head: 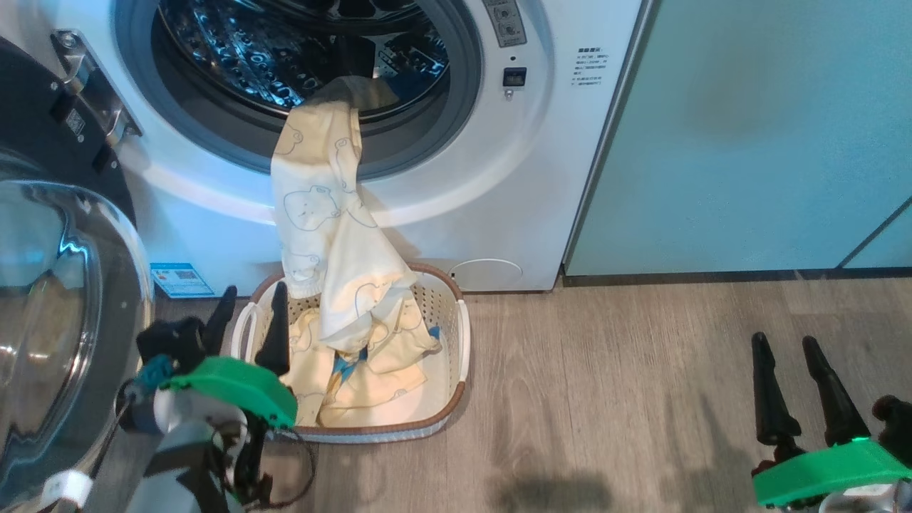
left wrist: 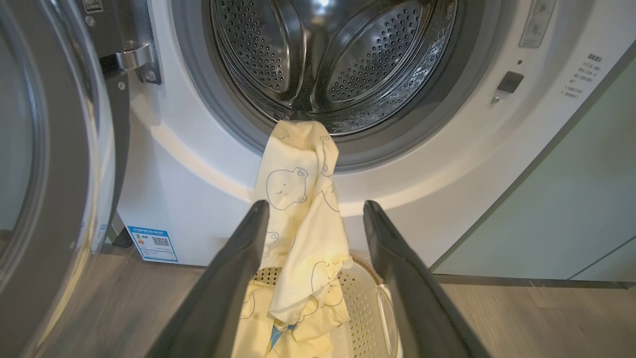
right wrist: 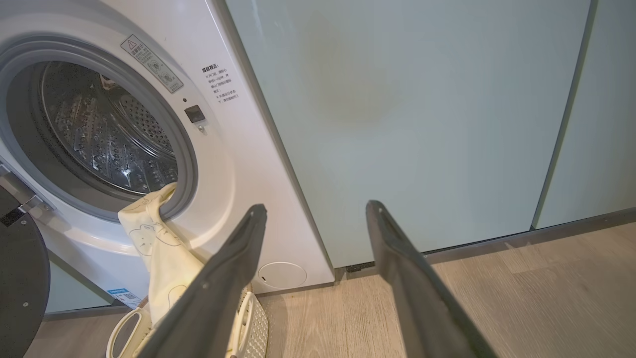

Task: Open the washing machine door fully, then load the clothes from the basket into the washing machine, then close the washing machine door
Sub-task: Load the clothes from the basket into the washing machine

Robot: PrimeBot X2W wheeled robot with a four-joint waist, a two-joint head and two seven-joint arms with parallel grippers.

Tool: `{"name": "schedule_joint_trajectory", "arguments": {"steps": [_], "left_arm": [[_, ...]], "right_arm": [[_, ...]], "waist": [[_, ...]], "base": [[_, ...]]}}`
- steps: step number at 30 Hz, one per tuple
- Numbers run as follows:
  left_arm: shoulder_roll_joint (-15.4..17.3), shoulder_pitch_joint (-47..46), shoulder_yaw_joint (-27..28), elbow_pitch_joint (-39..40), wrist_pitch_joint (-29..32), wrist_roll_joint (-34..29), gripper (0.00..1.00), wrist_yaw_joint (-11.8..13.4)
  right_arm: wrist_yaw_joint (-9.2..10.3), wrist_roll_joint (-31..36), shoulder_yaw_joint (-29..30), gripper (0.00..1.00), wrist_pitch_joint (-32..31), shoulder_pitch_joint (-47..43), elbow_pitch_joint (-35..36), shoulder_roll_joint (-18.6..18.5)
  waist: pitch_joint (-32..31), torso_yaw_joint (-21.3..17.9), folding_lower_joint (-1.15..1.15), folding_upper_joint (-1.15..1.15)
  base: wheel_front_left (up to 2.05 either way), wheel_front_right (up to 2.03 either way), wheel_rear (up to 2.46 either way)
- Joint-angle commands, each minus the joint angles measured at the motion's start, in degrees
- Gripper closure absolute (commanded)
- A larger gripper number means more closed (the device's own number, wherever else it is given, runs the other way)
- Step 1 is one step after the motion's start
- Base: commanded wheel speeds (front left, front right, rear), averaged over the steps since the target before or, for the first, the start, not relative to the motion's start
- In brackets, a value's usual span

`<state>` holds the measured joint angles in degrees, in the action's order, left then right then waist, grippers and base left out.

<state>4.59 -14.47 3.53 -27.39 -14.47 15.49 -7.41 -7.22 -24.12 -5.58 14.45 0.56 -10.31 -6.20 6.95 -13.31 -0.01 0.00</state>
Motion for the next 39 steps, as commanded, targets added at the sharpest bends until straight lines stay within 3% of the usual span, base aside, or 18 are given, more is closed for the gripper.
{"name": "schedule_joint_trajectory", "arguments": {"steps": [1, 16, 29, 39], "left_arm": [[0.63, -0.21, 2.00, 2.71, -0.52, 0.08, 0.00, -0.04], [-0.07, 2.76, 0.21, 1.95, -0.50, -0.27, 0.00, -0.06], [1.12, -4.54, -2.99, -10.94, 3.39, 0.63, 0.00, -0.06], [5.37, -16.97, -7.60, -25.56, 4.81, 3.23, 0.00, -0.07]], "right_arm": [[-0.26, 0.42, -0.67, 0.00, 0.55, 0.85, 2.08, -1.23], [-0.26, 0.23, -1.33, 0.00, 0.55, 1.41, 1.96, -1.02], [-0.26, 0.10, -2.53, 0.00, 0.55, 3.29, 2.31, -0.91], [-0.26, 0.21, -3.80, 0.00, 0.55, 6.45, 2.70, 0.26]], "waist": [[-0.13, 0.17, 0.01, 0.00], [0.82, 0.40, 0.01, 0.00], [5.69, -2.69, 0.01, 0.00], [12.61, -6.92, 0.01, 0.00]], "base": [[0.00, 0.00, 0.00], [0.00, 0.00, 0.00], [0.00, 0.00, 0.00], [0.00, 0.00, 0.00]]}}
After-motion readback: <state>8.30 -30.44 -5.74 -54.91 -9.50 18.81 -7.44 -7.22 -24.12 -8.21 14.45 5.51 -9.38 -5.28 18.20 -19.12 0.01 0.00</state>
